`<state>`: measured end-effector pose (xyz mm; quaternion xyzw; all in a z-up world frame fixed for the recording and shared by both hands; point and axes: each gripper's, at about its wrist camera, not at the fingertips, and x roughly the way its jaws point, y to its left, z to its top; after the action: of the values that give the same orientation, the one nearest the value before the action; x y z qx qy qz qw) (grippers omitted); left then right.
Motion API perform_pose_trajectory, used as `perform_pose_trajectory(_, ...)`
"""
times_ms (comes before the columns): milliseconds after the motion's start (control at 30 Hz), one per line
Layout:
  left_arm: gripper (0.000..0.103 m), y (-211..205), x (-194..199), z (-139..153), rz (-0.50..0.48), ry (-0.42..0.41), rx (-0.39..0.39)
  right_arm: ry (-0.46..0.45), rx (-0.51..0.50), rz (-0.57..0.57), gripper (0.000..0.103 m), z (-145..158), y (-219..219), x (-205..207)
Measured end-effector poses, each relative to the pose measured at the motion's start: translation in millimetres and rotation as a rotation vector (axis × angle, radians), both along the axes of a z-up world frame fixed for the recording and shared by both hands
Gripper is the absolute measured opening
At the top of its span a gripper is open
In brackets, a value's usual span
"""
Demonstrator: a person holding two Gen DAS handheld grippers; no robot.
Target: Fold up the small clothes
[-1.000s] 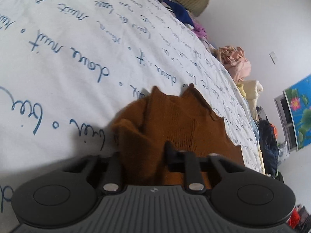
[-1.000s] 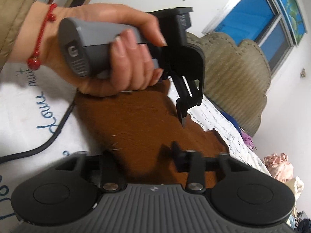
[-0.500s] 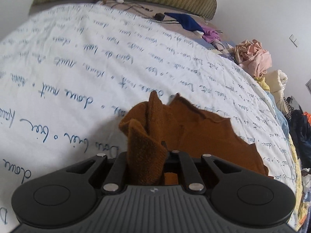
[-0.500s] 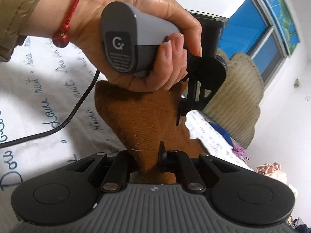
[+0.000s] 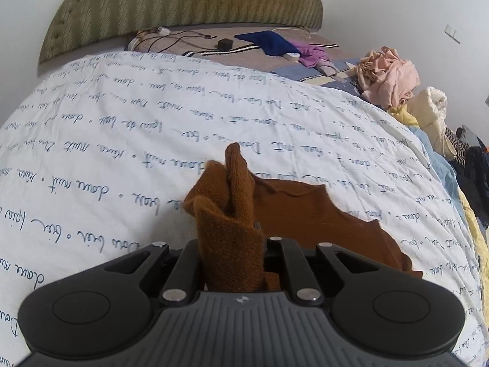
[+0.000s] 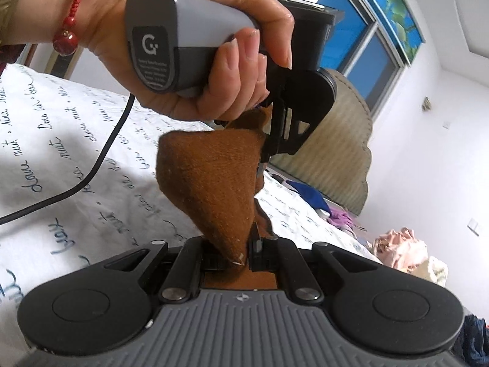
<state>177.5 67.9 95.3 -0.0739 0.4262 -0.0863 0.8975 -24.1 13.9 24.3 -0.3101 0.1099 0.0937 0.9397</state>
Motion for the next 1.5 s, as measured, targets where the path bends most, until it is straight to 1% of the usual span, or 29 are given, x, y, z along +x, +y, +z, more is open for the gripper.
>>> perform_pose_trajectory(167, 0.011, -32, -8, 11, -0.026, -0.033, 0.053, -0.014, 0.027, -0.039, 0.010, 4, -26, -9)
perform_pose_trajectory(333, 0.011, -66, -11, 15, -0.061, -0.047, 0.080, -0.005, 0.063, -0.081, 0.010, 6, -44, -15)
perform_pose_trajectory(633, 0.011, -128, -4, 2, -0.119, -0.025, 0.111, 0.048, 0.163, -0.164, 0.010, 3, -87, -13)
perform_pose_trajectory(933, 0.011, -182, 4, -22, -0.175, 0.011, 0.164, 0.143, 0.333, -0.232, 0.010, -2, -132, -5)
perform_pose_trajectory(1067, 0.011, -199, 5, -34, -0.197, 0.023, 0.197, 0.205, 0.427, -0.249, 0.010, -7, -148, -2)
perform_pose_trajectory(1233, 0.011, -213, 8, -44, -0.215, 0.041, 0.212, 0.266, 0.543, -0.267, 0.010, -11, -167, 2)
perform_pose_trajectory(1433, 0.011, -233, 6, -49, -0.249, 0.035, 0.240, 0.285, 0.598, -0.291, 0.010, -14, -181, 2)
perform_pose_trajectory(1500, 0.011, -238, 6, -52, -0.257, 0.041, 0.245, 0.298, 0.636, -0.286, 0.010, -16, -185, 1)
